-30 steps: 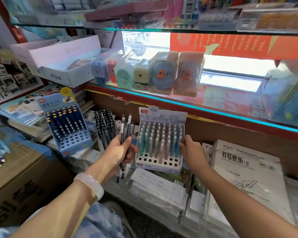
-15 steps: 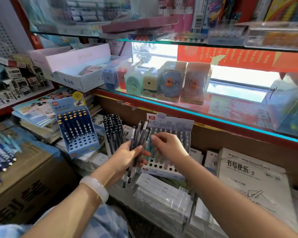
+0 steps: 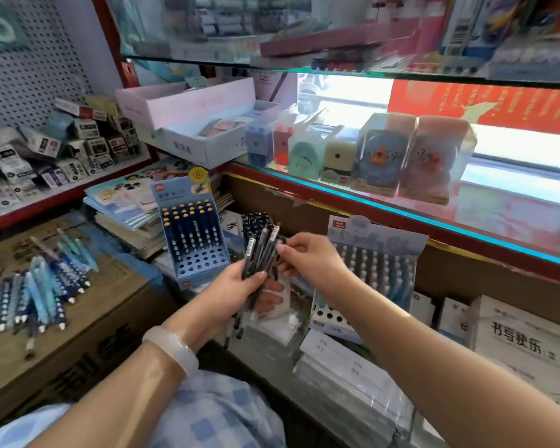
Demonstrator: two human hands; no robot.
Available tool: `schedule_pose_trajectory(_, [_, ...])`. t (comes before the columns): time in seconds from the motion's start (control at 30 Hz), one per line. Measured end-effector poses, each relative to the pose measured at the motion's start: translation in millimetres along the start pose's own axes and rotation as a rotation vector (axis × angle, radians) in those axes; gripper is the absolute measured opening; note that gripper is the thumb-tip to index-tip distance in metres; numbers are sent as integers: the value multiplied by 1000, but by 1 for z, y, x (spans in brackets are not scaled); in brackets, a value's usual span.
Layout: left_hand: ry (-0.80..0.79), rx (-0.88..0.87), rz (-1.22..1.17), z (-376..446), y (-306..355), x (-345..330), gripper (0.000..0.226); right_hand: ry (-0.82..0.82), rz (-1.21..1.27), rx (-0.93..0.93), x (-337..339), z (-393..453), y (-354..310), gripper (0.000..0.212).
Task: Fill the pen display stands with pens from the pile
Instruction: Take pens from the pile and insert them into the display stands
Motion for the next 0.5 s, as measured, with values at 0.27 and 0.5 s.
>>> schedule_pose_trajectory(0.27, [334,85,-73,6,-23,80,17,302,-277,269,46,34,-31,6])
schedule_pose_trajectory(0.5, [295,2,-118,13,-18,80,17,188,-461,235,13,52,18,8])
Point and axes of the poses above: each hand's wrist, its own z-axis towards the middle knuckle, its own x-axis out of the back of the hand, y = z × x, the point moved 10 cm from there along z, towards the middle knuckle, and after that the axes turned 12 degrees about z, right-handed, at the moved point
